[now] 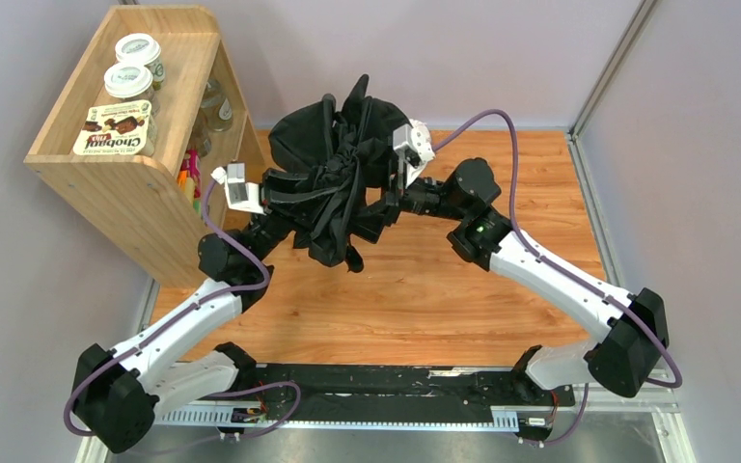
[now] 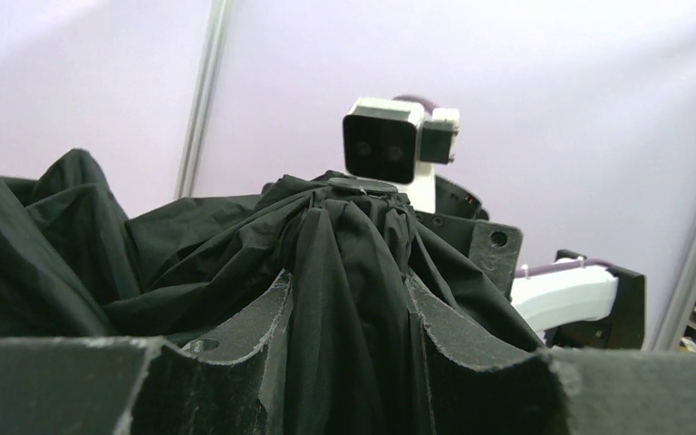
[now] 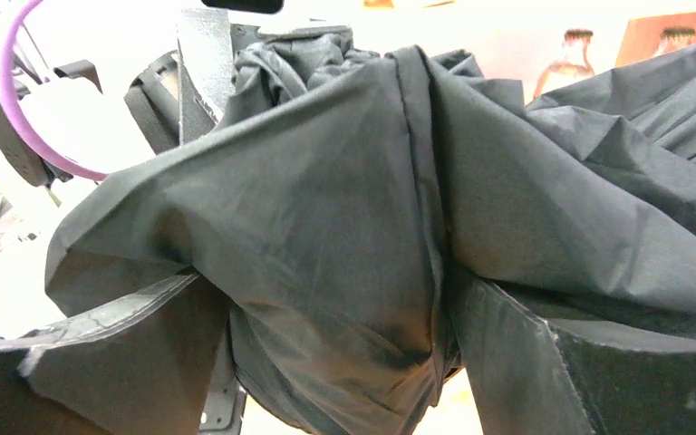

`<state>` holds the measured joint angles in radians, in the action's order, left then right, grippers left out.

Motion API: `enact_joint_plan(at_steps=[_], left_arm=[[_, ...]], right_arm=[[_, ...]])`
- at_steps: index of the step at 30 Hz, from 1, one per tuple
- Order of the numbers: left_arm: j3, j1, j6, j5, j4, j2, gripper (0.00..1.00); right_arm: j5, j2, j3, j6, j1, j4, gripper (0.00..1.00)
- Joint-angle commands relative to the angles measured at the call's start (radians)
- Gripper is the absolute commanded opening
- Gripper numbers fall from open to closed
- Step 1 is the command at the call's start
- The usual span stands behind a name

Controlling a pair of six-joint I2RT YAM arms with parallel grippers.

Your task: Put away the umbrella

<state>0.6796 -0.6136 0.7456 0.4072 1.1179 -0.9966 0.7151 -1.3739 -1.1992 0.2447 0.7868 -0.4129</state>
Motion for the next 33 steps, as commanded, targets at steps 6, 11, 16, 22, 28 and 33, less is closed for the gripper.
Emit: enact_joint_plan(at_steps=[6,11,16,22,28,33], left_arm=[[0.060,-0.150,0.202,0.289,0.145,-0.034,0.00],[0.063,-0.158,0.218,0.288,0.160,-0.053,0.00],[0.066,-0.158,0.186,0.286,0.100,-0.024,0.00],[0.064,-0.158,0.172,0.274,0.045,-0.025,0.00],[0.112,-0.155,0.103,0.228,-0.278,0.022,0.39],[0.158,-0.133,-0.052,0.148,-0.637,0.128,0.68]], right_arm=[[0.075,-0.060,0.027,0.041,0.097,-0.115,0.71],[0.092,-0.060,-0.020,0.045,0.098,-0.054,0.54],[0.073,0.013,0.022,-0.016,0.100,0.034,0.21],[0.054,0.100,0.099,-0.042,0.100,0.091,0.00],[-0.106,0.229,0.174,-0.088,0.086,0.245,0.00],[-0.256,0.335,0.228,-0.113,0.054,0.410,0.00]])
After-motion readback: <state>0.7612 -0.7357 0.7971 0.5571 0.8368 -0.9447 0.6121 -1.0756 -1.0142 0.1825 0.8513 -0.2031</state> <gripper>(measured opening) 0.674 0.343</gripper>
